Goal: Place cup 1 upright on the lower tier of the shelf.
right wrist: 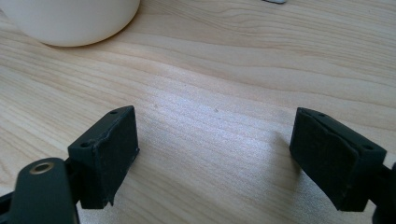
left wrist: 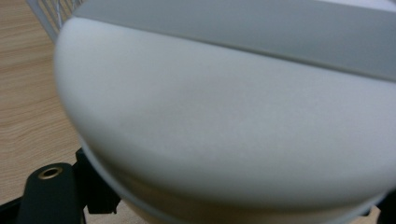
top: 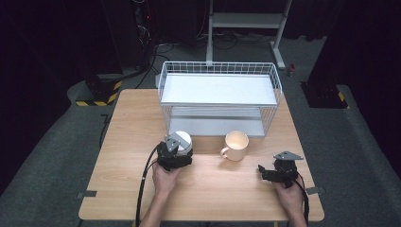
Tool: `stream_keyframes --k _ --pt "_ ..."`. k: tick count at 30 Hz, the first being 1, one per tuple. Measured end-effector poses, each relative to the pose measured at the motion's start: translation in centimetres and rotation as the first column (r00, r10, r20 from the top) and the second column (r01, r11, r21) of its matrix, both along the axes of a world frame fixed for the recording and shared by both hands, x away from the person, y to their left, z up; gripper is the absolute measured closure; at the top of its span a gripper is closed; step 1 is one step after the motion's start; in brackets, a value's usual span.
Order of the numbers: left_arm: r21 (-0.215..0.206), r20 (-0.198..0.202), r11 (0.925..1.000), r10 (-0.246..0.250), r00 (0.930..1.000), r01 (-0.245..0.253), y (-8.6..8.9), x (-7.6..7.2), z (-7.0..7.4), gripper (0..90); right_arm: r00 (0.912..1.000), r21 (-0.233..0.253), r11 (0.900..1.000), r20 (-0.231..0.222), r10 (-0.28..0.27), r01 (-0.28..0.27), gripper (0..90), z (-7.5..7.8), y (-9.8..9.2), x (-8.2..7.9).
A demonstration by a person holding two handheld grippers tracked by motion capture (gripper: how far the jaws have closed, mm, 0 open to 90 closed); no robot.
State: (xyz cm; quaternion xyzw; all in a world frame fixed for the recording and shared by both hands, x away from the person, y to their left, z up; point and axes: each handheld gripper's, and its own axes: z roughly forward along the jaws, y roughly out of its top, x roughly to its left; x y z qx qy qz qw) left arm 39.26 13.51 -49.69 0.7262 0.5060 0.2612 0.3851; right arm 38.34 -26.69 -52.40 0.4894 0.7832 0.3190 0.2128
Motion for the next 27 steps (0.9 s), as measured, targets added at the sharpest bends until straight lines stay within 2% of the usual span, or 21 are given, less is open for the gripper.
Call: stream_keyframes --k 21,27 --pt "0.022 0.022 0.9997 -0.014 0.9997 0.013 0.01 -0.31 -0.05 18.7 1.0 0.0 1.0 0.0 0.0 0.0 15.3 0.0 0.0 -0.01" --pt "0.01 0.018 0.9999 -0.005 0.9998 0.005 0.39 -0.38 -0.07 18.7 1.0 0.0 1.0 0.0 0.0 0.0 15.3 0.0 0.0 0.0"
